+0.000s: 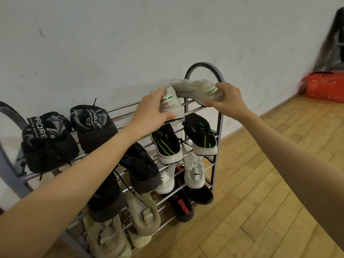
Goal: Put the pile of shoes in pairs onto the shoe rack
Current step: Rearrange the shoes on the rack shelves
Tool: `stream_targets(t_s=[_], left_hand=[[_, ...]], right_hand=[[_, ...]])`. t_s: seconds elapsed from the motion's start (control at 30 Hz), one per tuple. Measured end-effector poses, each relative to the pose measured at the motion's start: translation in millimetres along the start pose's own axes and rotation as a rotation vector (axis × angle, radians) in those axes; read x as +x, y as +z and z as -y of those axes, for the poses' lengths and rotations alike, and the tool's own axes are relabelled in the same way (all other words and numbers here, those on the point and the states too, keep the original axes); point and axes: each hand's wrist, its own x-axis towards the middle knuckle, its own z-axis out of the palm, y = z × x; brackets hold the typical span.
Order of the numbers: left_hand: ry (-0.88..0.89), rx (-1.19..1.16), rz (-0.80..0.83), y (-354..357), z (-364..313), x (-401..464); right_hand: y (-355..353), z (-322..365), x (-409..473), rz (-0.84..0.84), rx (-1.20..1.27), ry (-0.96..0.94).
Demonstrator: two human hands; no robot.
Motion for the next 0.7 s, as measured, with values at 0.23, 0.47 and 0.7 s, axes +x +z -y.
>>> stream_targets(t_s=[0.23, 0.47, 0.7], left_hand=[[0.011, 0.015, -0.125, 30.7, -13.6, 18.5], [0.08, 0.094, -0.148, 58.8, -33.3, 43.1], [0.09, 0.206, -0.146, 80.5, -44.1, 66.9]], right_hand=[[5.8, -17.8, 20.9, 0.019, -0.255, 0.055], [4.9, -28.3, 14.1, 0.015, -0.216, 0.104], [8.7, -42.1, 2.7, -0.027, -0.016, 0.11]])
